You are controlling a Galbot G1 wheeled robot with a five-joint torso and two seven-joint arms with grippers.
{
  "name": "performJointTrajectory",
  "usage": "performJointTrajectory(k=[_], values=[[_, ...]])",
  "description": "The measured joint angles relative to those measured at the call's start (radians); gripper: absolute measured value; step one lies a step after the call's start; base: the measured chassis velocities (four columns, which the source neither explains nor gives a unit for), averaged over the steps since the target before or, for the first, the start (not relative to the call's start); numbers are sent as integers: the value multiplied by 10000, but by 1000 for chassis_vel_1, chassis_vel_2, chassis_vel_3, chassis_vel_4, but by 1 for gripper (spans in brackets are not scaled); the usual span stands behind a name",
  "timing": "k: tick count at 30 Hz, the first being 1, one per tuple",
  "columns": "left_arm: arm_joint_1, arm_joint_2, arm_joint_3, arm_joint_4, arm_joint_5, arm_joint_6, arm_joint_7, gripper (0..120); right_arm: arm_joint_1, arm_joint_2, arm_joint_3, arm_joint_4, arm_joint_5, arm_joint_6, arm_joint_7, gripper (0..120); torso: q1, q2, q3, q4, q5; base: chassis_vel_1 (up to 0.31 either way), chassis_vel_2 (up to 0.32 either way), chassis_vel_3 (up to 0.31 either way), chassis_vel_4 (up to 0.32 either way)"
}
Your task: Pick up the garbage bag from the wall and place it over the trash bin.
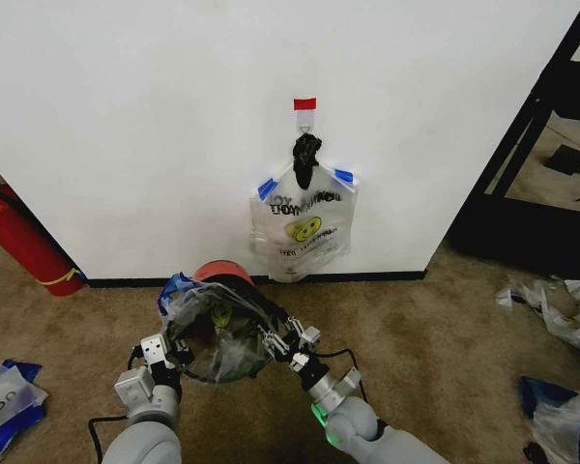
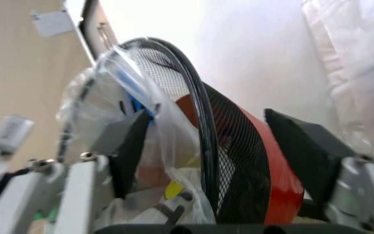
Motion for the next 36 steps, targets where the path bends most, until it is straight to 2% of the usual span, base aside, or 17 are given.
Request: performJointTrajectory(k=[1,3,4,5,8,9,11,12,15,26,31,36], values=[[0,17,-6,4,4,-1,3,0,0,-29,12,2,40,-2,-81,73,0,0,0,0,1,0,0,0,0],[2,113,-29,32,83,-1,19,0,12,-288,126,-6,679,-134,-1287,84,0,0,0,0,0,0,0,0,0],[2,113,-29,32,83,-1,19,0,12,-288,126,-6,679,-134,-1287,84,0,0,0,0,0,0,0,0,0],[5,149,-43,40,112,-1,21,0,18,-396,193,-23,952,-243,-1902,90,0,0,0,0,1,0,0,0,0],[43,185,-152,22,127,-2,22,0,79,-707,470,-236,1409,-854,-3855,98,0,0,0,1,1,0,0,0,0],[60,198,-190,-25,127,-2,20,0,103,-809,597,-381,1470,-1101,-4490,99,0,0,0,2,0,0,0,0,0],[72,213,-211,-79,127,-2,20,0,122,-879,677,-492,1555,-1323,-4954,100,0,0,0,1,1,0,0,0,0],[112,234,-227,-175,126,-2,20,0,166,-1013,805,-716,1894,-1895,-5857,100,0,0,0,0,2,0,0,0,0],[287,246,-221,-503,125,-1,36,0,328,-1151,1075,-1300,2627,-2974,-7229,100,0,0,0,-2,1,0,0,0,0],[567,313,-195,-1122,121,100,111,0,823,-761,1282,-2356,2707,-3355,-8002,100,0,0,0,1,0,0,0,0,0],[627,316,-173,-1258,65,186,131,0,1017,-673,1286,-2651,2653,-3773,-8654,91,0,0,0,0,0,0,0,0,0],[796,267,-117,-1714,-76,277,152,0,1306,-649,1519,-3299,2150,-4178,-9714,68,0,0,0,0,0,0,0,0,0]])
